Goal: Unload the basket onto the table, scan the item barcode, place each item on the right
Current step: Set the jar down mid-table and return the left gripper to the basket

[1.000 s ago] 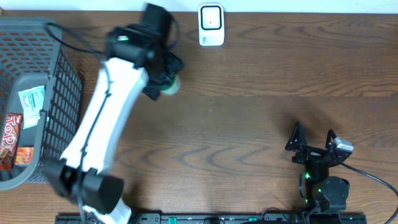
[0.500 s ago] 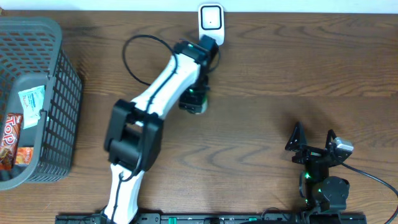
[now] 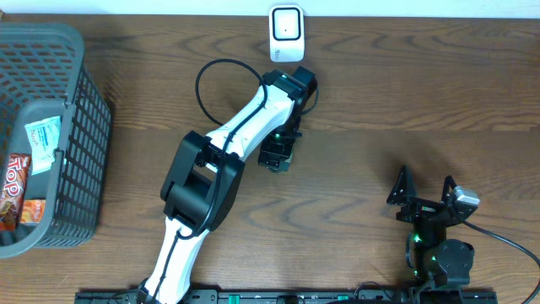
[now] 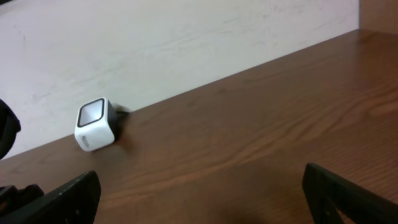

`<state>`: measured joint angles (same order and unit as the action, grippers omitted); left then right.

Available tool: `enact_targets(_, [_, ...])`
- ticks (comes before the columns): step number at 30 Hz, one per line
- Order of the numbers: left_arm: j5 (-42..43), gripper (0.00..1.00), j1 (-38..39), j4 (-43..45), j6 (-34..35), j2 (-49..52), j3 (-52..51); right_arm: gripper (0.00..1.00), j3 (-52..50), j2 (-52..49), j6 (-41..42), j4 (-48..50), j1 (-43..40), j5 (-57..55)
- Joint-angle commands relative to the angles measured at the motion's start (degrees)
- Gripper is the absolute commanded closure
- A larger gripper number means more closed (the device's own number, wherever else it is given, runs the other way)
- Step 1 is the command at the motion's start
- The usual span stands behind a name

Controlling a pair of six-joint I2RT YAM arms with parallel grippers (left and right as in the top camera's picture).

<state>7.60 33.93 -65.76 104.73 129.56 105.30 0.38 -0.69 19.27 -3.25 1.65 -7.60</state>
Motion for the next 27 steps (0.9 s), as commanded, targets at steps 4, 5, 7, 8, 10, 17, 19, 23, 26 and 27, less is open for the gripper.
enact_targets(4, [-3.3,0.02,-0.9,-2.4,-4.3,-6.6,1.4,0.01,-0.1,0.3,0.4,-0.2,0.4,-0.9])
enact_targets(5, [-4.2,0.02,-1.3,-2.6,-5.2,-8.4,1.6,0.01,-0.1,0.3,0.4,-0.2,0.4,-0.9])
enact_targets(7, [-5.9,0.03,-2.7,-2.7,-7.5,-13.2,2.0,0.01,-0.1,0.3,0.4,-0.2,0.4,-0.9])
enact_targets(8, [-6.1,0.02,-3.5,-2.5,-9.2,-15.6,2.3,0.01,-0.1,0.3,0.4,-0.2,0.4,-0.9])
enact_targets(10, [-6.1,0.02,-5.2,-0.1,-16.5,-20.5,3.0,0.01,-0.1,0.3,0.4,-0.2,0.4,-0.9])
enact_targets(17, [-10.5,0.02,-15.0,4.1,-52.0,-38.5,4.9,0.01,-0.1,0.3,0.4,-0.2,0.4,-0.9])
enact_targets(19, [-16.3,0.02,-20.3,1.2,-54.3,-43.6,4.9,0.01,-0.1,0.3,0.4,-0.2,0.4,-0.9])
enact_targets(23, [-22.7,0.02,-33.7,-3.5,-58.2,-50.8,4.8,0.01,-0.1,0.3,0.4,-0.2,0.4,-0.9])
enact_targets(26, [-22.7,0.02,-46.4,-8.0,-58.6,-53.0,4.8,0.01,-0.1,0.3,0.4,-0.2,0.4,-0.9])
enact_targets(27, [-22.6,0.02,-50.4,-10.1,-58.6,-53.0,4.8,0.01,-0.1,0.3,0.4,-0.2,0.4,-0.9])
